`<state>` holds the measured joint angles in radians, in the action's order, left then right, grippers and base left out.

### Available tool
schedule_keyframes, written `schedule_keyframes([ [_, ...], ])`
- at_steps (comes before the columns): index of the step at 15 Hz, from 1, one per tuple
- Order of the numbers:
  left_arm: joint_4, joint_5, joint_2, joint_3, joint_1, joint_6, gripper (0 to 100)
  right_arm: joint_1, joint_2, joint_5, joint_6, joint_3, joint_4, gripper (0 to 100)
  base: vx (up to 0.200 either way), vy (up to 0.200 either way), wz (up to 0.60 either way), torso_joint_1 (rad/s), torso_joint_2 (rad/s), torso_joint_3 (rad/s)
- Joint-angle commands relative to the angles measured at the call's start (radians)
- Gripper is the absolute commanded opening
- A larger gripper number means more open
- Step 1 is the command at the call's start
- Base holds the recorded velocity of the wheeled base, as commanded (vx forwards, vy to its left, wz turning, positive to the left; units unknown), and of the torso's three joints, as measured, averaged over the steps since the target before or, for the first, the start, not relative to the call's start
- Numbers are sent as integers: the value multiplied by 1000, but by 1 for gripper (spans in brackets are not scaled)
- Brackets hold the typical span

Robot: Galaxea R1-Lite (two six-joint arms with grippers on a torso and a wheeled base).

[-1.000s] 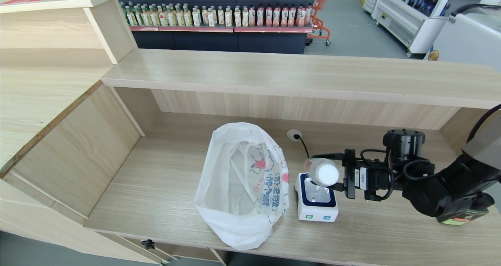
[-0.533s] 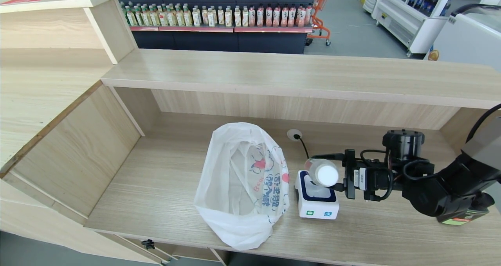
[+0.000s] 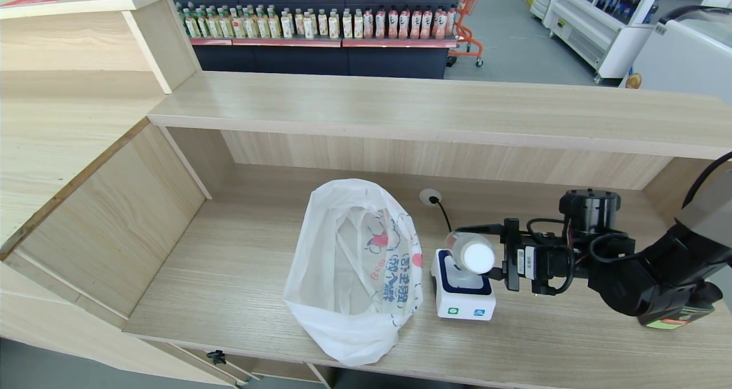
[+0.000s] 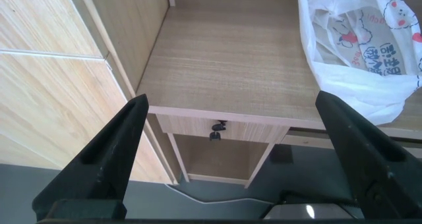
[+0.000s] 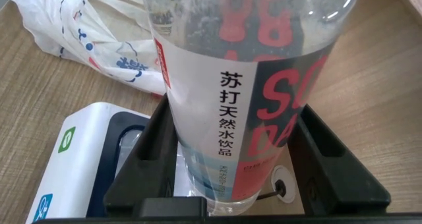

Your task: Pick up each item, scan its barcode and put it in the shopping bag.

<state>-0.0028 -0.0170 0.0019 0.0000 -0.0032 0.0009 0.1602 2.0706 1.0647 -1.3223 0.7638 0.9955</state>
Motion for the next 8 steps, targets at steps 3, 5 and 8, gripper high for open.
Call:
schedule_keyframes([
  [3,0,0,0,0,0,1,100,4,-20,1,-35,-1,-26,0,0,0,0,0,0,0],
  [5,0,0,0,0,0,-1,100,5,-23,1,-44,-5,-34,0,0,0,0,0,0,0],
  [8,0,0,0,0,0,1,100,15,-29,1,-54,-5,-44,0,0,0,0,0,0,0],
])
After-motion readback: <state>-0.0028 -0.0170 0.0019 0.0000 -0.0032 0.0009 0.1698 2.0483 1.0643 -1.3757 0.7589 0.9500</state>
